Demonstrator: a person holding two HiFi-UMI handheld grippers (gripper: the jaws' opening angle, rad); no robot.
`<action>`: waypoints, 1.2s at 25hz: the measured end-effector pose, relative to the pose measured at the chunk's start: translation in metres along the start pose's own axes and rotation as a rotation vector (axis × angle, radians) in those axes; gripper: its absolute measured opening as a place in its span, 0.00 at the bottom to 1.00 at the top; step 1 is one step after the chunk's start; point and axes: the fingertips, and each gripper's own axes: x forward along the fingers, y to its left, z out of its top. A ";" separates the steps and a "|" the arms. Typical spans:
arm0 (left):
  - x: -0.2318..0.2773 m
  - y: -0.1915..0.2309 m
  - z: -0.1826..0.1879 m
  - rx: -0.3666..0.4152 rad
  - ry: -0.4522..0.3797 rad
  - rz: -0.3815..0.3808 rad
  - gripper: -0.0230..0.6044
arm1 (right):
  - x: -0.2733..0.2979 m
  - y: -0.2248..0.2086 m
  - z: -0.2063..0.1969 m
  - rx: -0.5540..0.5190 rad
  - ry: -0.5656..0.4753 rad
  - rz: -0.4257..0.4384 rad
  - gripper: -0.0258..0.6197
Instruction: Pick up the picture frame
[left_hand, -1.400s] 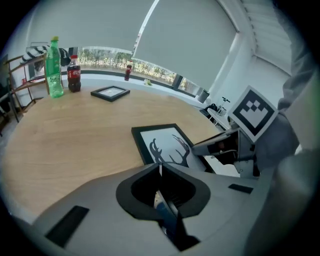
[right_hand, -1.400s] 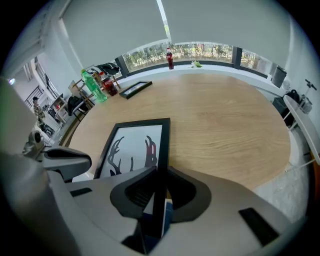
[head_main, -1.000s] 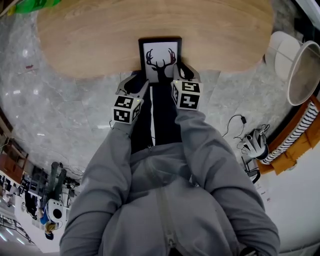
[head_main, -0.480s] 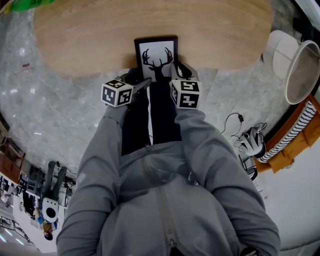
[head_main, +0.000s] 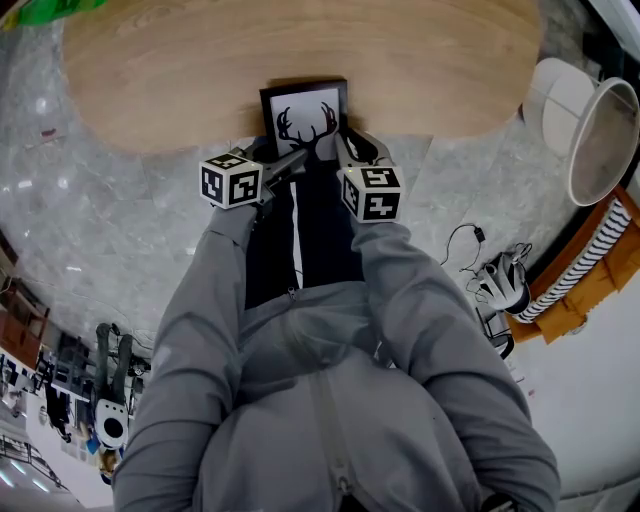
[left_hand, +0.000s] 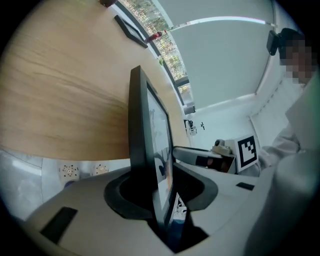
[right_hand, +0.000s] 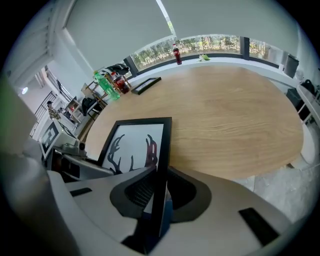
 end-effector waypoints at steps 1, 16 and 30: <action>0.001 -0.003 0.005 0.001 -0.013 -0.012 0.28 | 0.000 0.000 0.000 0.004 0.002 0.002 0.16; -0.027 -0.060 0.046 0.048 -0.085 -0.014 0.07 | -0.029 0.018 0.047 -0.060 -0.049 0.003 0.16; -0.104 -0.142 0.130 0.224 -0.143 0.073 0.07 | -0.102 0.071 0.157 -0.168 -0.173 -0.019 0.16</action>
